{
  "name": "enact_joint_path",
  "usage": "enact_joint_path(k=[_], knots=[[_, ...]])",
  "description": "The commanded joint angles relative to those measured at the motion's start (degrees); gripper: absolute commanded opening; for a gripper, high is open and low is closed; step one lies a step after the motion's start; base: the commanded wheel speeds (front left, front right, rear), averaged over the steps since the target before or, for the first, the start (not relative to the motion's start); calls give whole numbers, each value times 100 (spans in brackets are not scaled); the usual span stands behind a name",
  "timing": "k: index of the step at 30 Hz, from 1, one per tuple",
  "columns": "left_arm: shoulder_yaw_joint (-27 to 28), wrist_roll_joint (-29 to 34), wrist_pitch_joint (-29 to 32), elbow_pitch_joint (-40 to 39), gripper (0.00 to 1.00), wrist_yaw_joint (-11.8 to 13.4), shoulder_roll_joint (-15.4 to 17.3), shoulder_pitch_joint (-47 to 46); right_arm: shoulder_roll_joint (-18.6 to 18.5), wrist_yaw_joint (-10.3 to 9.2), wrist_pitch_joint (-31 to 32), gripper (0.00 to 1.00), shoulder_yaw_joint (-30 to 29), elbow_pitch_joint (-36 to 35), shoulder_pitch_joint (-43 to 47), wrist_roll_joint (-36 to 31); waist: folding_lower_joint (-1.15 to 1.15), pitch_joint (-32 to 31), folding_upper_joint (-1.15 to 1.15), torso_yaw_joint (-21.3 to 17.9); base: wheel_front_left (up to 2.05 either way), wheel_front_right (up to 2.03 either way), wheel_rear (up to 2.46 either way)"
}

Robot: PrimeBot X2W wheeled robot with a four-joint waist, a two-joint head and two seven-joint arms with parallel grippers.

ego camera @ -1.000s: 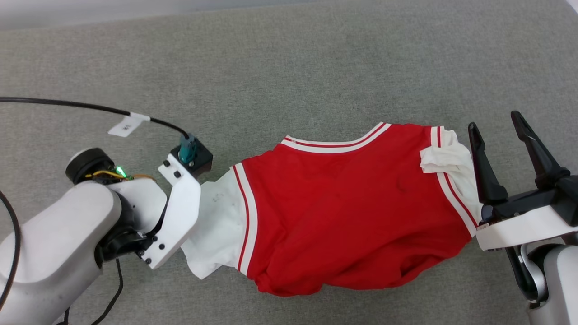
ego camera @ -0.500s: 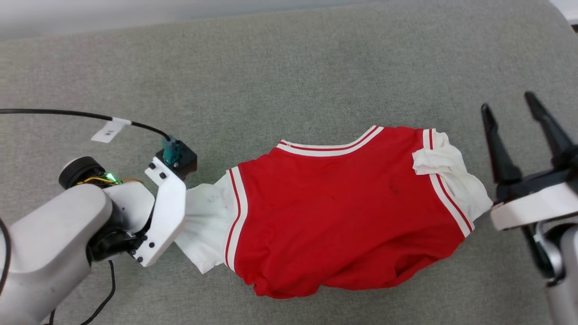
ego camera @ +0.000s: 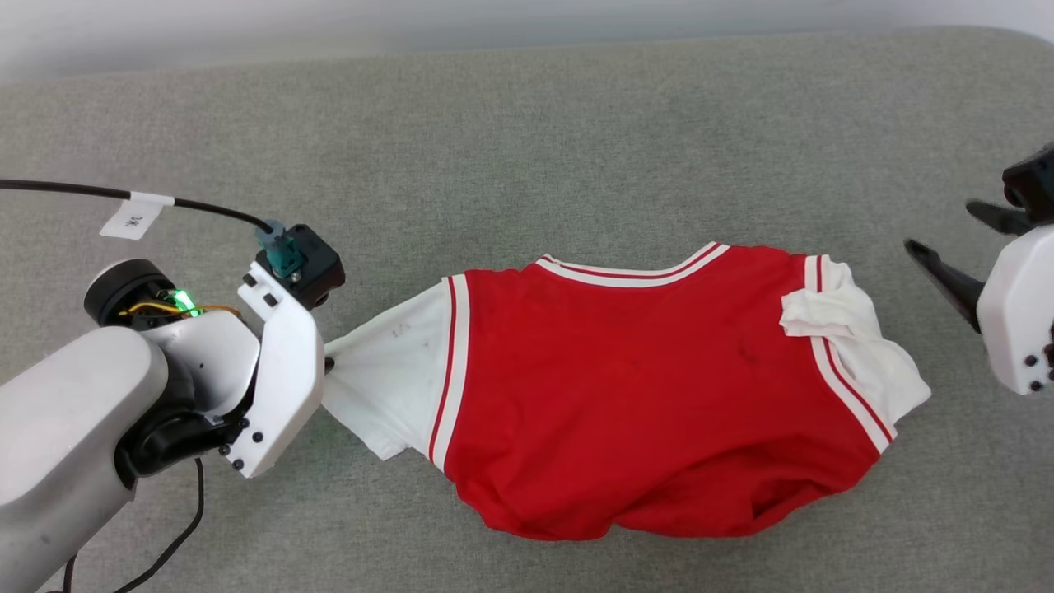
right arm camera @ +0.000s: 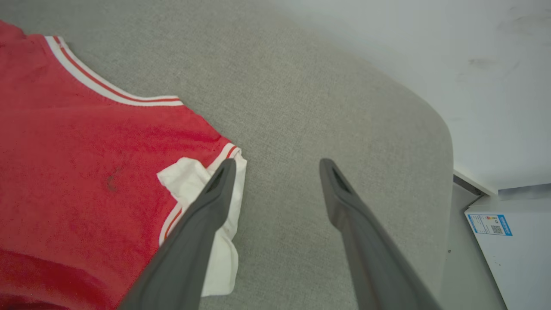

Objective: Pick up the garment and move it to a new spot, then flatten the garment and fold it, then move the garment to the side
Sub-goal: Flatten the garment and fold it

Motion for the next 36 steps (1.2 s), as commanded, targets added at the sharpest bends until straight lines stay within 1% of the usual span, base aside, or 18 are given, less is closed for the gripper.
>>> enact_joint_path(k=[1,3,5,7,9,14,16,21,22,23,24,26,29,31,36], knots=[[14,43,13,-63,0,38,-25,-45,-271,-8,528,100,233,-18,-205,372,0,78,0,61,0,0,0],[13,80,23,-126,0,55,-27,-93,-478,-7,1146,100,501,25,-367,872,0,158,0,93,0,0,0],[18,109,26,-167,0,56,-42,-137,-651,-8,1716,100,710,174,-515,1207,0,241,0,127,0,0,0],[26,155,33,-207,0,56,-52,-191,-630,-7,2127,100,820,394,-631,1550,0,335,0,161,0,0,0],[27,184,40,-234,0,51,-82,-257,-544,-7,2333,100,882,617,-734,1718,0,436,0,211,0,0,0],[37,270,38,-295,0,28,-121,-424,-159,-7,2271,100,925,1170,-870,1958,0,655,0,297,0,0,0],[39,302,25,-300,0,22,-130,-458,-55,-7,2208,100,1108,1305,-880,1874,0,725,0,320,0,0,0],[39,303,-11,-268,0,23,-164,-504,329,-7,1978,100,1663,1752,-703,1945,0,815,0,329,0,0,0],[38,296,-32,-244,0,22,-172,-495,383,-5,1884,95,1772,1801,-706,1953,0,815,0,327,0,0,0],[34,291,-57,-216,0,21,-172,-474,426,-5,1744,24,1858,1825,-734,1952,0,805,0,317,0,0,0],[32,284,-75,-191,0,21,-177,-444,444,-5,1608,0,1913,1844,-777,1971,0,786,0,308,0,0,0],[14,269,-120,-104,0,20,-166,-356,365,-6,1327,0,2003,1856,-909,1992,0,702,0,278,0,0,0],[45,299,-312,-24,0,15,-186,-304,92,-7,764,0,1994,1807,-1222,2014,0,515,0,243,0,0,0],[106,291,-507,3,0,15,-227,-278,-80,-7,389,0,2021,1718,-1361,2026,0,371,0,230,0,0,0],[342,404,-1009,-51,0,59,-200,-423,-476,-7,-252,0,2093,1469,-1573,2039,0,60,0,204,0,0,0]])
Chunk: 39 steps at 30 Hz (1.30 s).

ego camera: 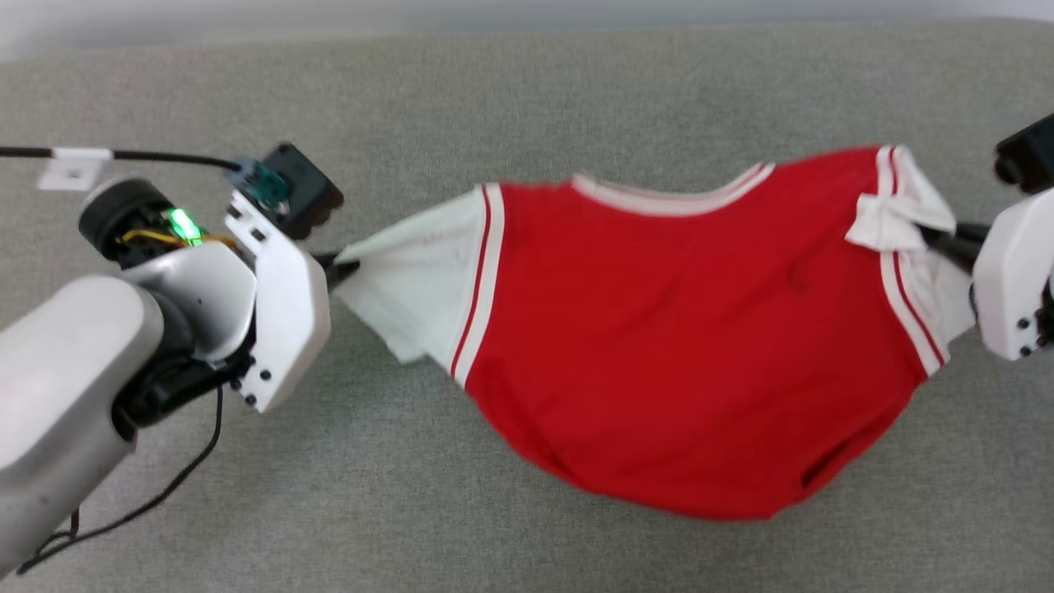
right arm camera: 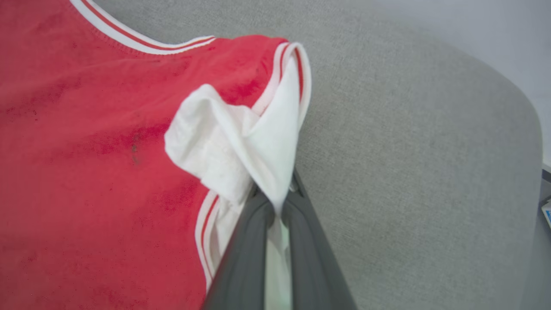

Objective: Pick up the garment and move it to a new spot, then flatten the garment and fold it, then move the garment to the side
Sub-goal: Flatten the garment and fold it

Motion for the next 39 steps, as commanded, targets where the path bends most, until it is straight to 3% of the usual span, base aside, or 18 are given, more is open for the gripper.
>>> enact_joint_path(k=[1,5,12,18,26,33,39], knots=[[135,64,-209,-56,0,44,17,-114,-149,-6,-258,0,-55,-109,-175,23,0,-197,0,-24,0,0,0],[389,275,-620,-139,0,150,9,-370,-315,-6,-688,0,-228,-263,-402,-82,0,-313,0,-41,0,0,0],[745,605,-1009,30,0,336,-209,-1011,-134,-6,-1012,0,-646,-324,-1014,-424,0,-260,0,-38,0,0,0],[1045,895,-1305,550,0,387,-628,-1949,364,-6,-982,0,-1167,-134,-2024,-1121,0,78,0,0,0,0,0],[1369,1416,-1780,1631,0,291,-1213,-3723,1125,-6,-947,0,-1576,655,-3827,-2005,0,812,0,12,0,0,0],[1582,1720,-2197,2415,0,181,-1585,-5182,1481,-7,-1259,0,-1708,1336,-5265,-2591,0,1332,0,49,0,0,0],[1637,1729,-2532,3007,0,60,-1777,-5788,1697,-7,-1531,0,-1662,1831,-5856,-2811,0,1627,0,130,0,0,0]])
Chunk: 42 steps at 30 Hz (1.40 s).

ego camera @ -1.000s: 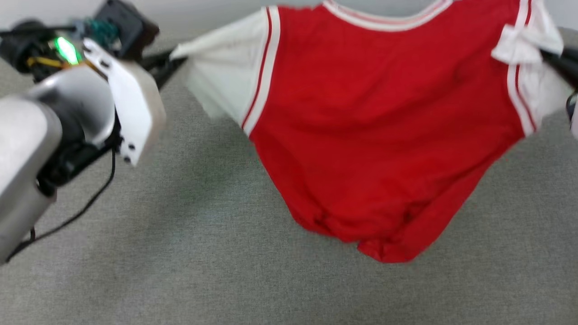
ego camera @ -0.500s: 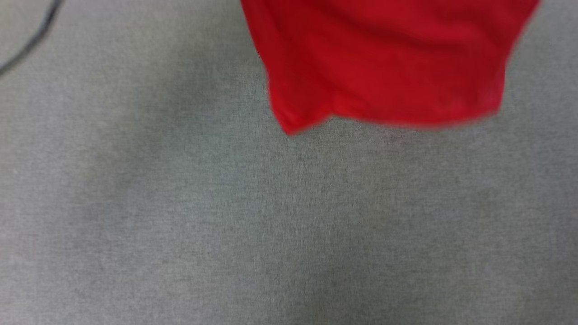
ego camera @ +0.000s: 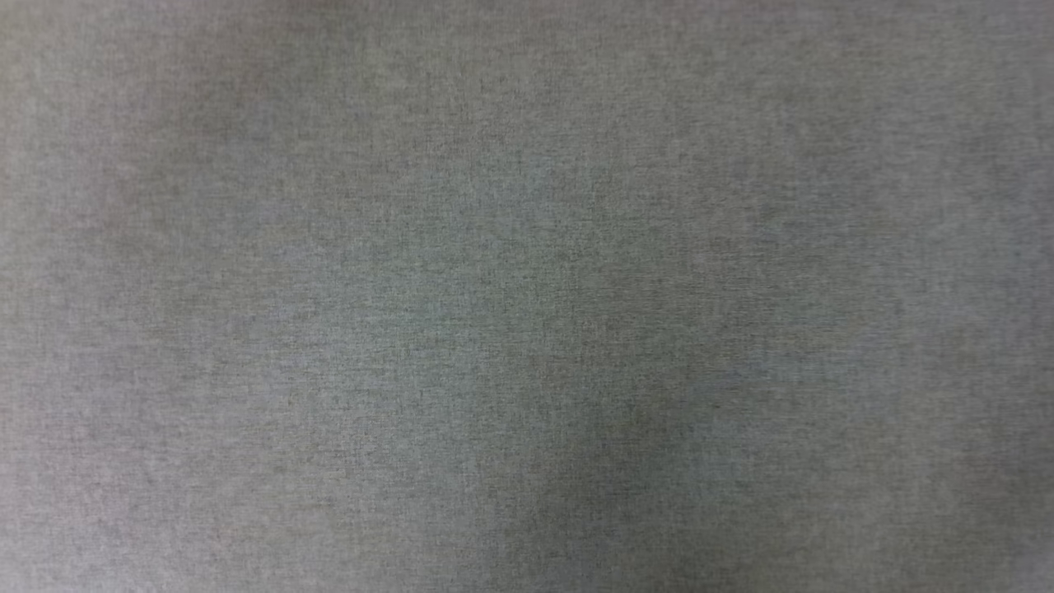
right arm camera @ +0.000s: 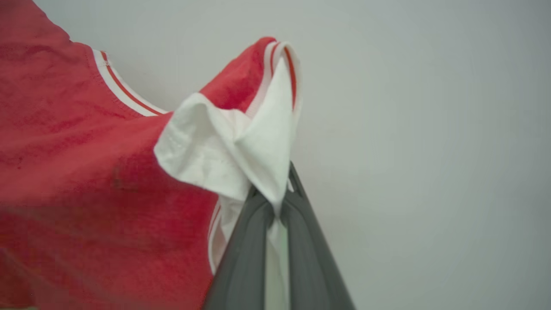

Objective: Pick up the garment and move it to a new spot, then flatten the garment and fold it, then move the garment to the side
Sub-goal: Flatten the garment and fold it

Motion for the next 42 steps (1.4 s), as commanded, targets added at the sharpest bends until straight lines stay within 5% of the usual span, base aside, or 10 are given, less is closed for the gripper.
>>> enact_joint_path(k=[1,11,25,31,42], knots=[[-16,10,-91,139,0,-43,-36,-76,89,-7,-71,0,59,112,-57,-35,-1,136,0,57,0,0,0],[-327,-305,-744,765,0,-169,-19,717,562,-8,-700,0,611,673,601,83,-1,394,0,94,0,0,0],[-836,-1063,-1614,483,0,-172,280,3804,709,-8,-1495,0,1754,1060,2879,918,-1,-401,0,34,0,0,0],[-988,-1403,-1707,-232,0,118,717,5487,354,-8,-1721,0,2442,628,3943,1473,-1,-964,0,9,0,0,0],[-1098,-2254,-1880,-1728,0,1096,1402,8227,-628,-7,-1880,0,3268,-314,5865,2134,-1,-1905,0,-26,0,0,0]])
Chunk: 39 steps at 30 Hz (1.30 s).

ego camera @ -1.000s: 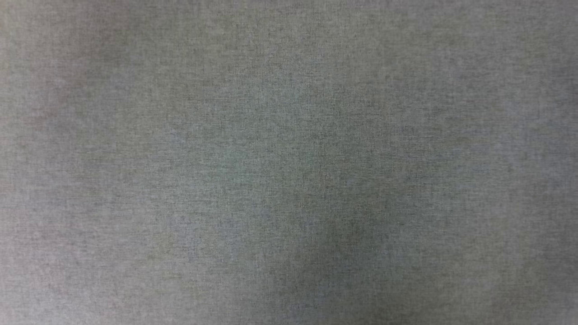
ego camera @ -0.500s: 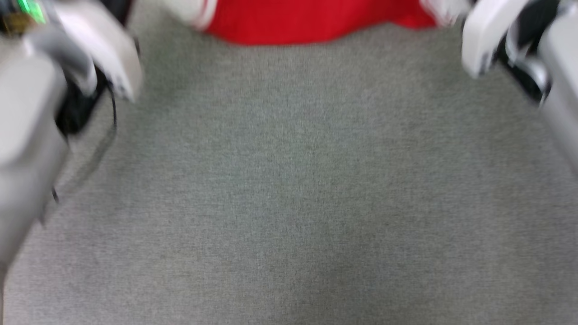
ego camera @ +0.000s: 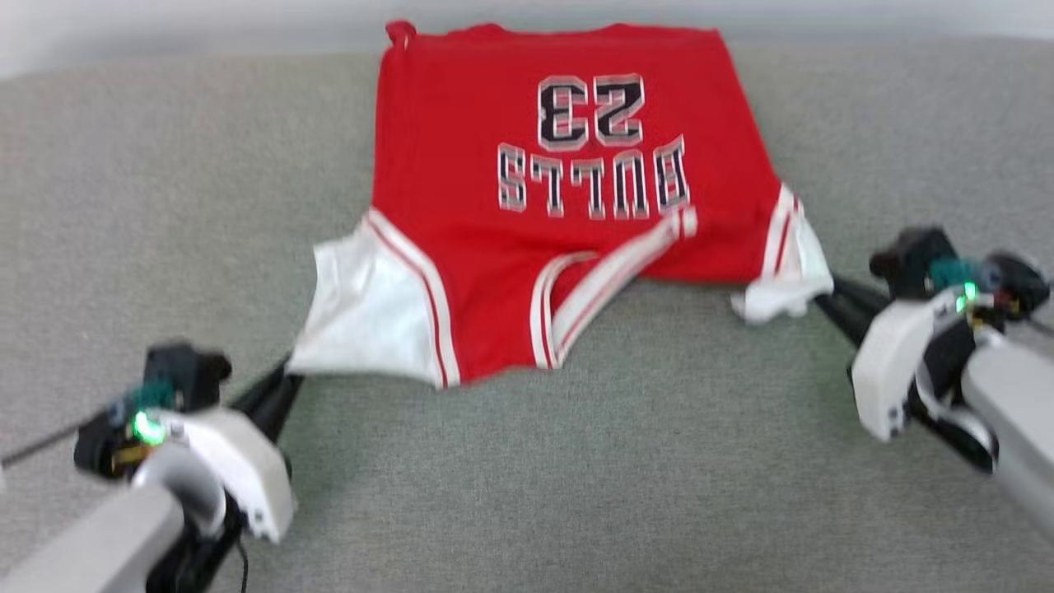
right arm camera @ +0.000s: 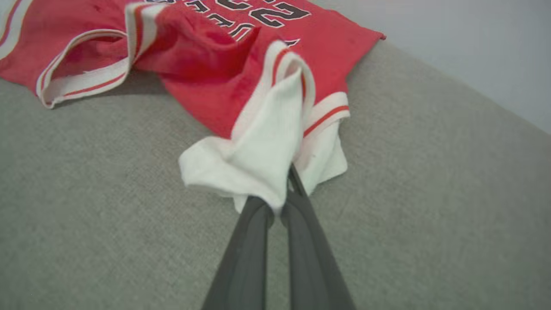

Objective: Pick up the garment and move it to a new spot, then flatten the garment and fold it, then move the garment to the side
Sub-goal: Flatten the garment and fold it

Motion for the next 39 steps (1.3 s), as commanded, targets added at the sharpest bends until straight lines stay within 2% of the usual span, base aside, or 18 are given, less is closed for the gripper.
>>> enact_joint_path(k=[1,4,11,15,20,21,22,23,32,35,39], knots=[[-37,-99,-52,-143,0,171,124,402,-154,-7,-39,0,51,-147,403,116,1,-327,0,-19,0,0,0],[-101,-240,-81,-353,0,425,284,973,-402,-7,-49,0,107,-428,907,226,1,-539,0,-51,0,0,0],[-98,-686,-236,-837,0,838,585,2010,-899,-8,17,0,-22,-1030,2016,182,1,-857,0,-127,0,0,0],[-127,-791,-331,-1085,0,1043,668,2400,-1053,-8,86,0,-216,-1324,2699,109,1,-947,0,-104,0,0,0],[-137,-808,-374,-1281,0,1194,681,2586,-1068,-7,234,0,-635,-1625,3289,-35,1,-948,0,-83,0,0,0],[-131,-786,-391,-1313,0,1223,671,2571,-1035,-8,254,71,-810,-1636,3337,-64,1,-943,0,-76,0,0,0],[-131,-786,-391,-1313,0,1223,671,2571,-1035,-8,254,71,-810,-1636,3337,-64,1,-943,0,-76,0,0,0],[-137,-785,-375,-1345,0,1235,661,2554,-996,-8,246,100,-1001,-1676,3372,-112,1,-944,0,-69,0,0,0],[-119,-472,-375,-1585,0,1357,726,2218,-1179,-7,726,100,-2771,-2658,2981,-922,1,-732,0,18,0,0,0],[-92,-355,-393,-1719,0,1411,742,2091,-1233,-7,1001,100,-3451,-3045,2635,-1131,1,-571,0,100,0,0,0],[-89,-151,-374,-1938,0,1496,749,1892,-1203,-7,1567,100,-3983,-3367,1890,-1182,1,-262,0,282,0,0,0]])
